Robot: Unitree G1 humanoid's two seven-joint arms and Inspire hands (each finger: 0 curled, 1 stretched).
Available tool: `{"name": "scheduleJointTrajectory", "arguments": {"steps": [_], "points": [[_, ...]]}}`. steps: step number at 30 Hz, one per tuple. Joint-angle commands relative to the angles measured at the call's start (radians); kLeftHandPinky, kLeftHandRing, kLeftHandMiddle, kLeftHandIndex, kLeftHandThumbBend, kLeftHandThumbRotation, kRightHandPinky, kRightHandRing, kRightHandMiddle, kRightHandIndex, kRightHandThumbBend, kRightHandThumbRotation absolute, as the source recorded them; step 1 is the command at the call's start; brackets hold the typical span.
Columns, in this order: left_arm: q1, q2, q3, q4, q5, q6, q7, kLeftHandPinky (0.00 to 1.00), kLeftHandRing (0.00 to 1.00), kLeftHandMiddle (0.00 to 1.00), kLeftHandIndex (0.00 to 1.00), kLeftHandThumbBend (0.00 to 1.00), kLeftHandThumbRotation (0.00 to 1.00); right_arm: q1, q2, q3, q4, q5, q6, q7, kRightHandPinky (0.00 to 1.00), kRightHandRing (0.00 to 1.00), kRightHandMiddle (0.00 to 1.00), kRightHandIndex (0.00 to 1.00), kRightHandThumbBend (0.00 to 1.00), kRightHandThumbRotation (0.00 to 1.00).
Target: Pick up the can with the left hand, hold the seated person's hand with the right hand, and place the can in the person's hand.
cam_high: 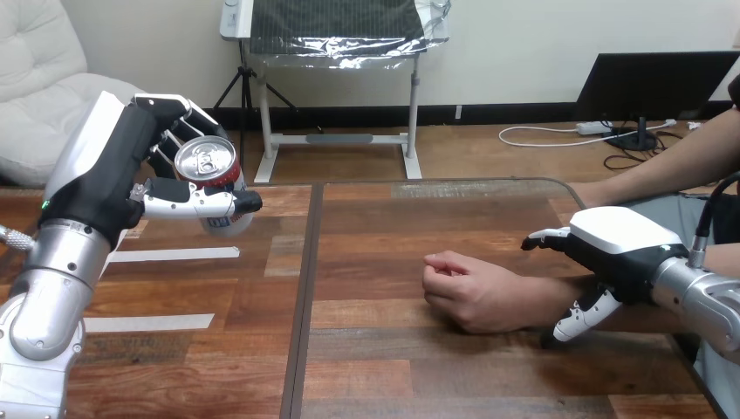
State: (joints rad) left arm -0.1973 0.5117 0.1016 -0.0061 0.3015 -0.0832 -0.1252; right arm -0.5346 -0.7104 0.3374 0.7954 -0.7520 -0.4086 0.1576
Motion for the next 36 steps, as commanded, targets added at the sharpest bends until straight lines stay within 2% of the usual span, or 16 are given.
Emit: {"name": "scheduleJointTrajectory", "arguments": {"steps": [1, 9, 19, 26, 36], "points": [[-0.053, 0.027, 0.033, -0.061, -0.017, -0.023, 0.003, 0.29, 0.34, 0.39, 0.42, 0.72, 0.00, -0.034, 0.023, 0.036, 0.078, -0.016, 0.029, -0.013, 0.85, 0.88, 0.88, 0.88, 1.00, 0.36], [-0.051, 0.027, 0.037, -0.064, -0.018, -0.021, 0.005, 0.29, 0.34, 0.39, 0.42, 0.73, 0.00, -0.057, 0.031, 0.070, 0.117, -0.033, 0.043, -0.013, 0.85, 0.88, 0.88, 0.87, 1.00, 0.35], [-0.049, 0.027, 0.044, -0.062, -0.031, -0.027, 0.004, 0.29, 0.34, 0.39, 0.42, 0.73, 0.00, -0.076, 0.049, 0.108, 0.147, -0.057, 0.107, -0.007, 0.78, 0.86, 0.87, 0.87, 1.00, 0.35], [-0.048, 0.027, 0.046, -0.062, -0.032, -0.032, 0.003, 0.29, 0.34, 0.38, 0.42, 0.73, 0.00, -0.089, 0.064, 0.125, 0.171, -0.049, 0.135, 0.027, 0.69, 0.86, 0.87, 0.87, 1.00, 0.34], [-0.050, 0.027, 0.047, -0.062, -0.030, -0.033, 0.003, 0.28, 0.33, 0.38, 0.42, 0.73, 0.00, -0.105, 0.077, 0.150, 0.199, -0.047, 0.153, 0.078, 0.65, 0.86, 0.87, 0.86, 1.00, 0.30]]}}
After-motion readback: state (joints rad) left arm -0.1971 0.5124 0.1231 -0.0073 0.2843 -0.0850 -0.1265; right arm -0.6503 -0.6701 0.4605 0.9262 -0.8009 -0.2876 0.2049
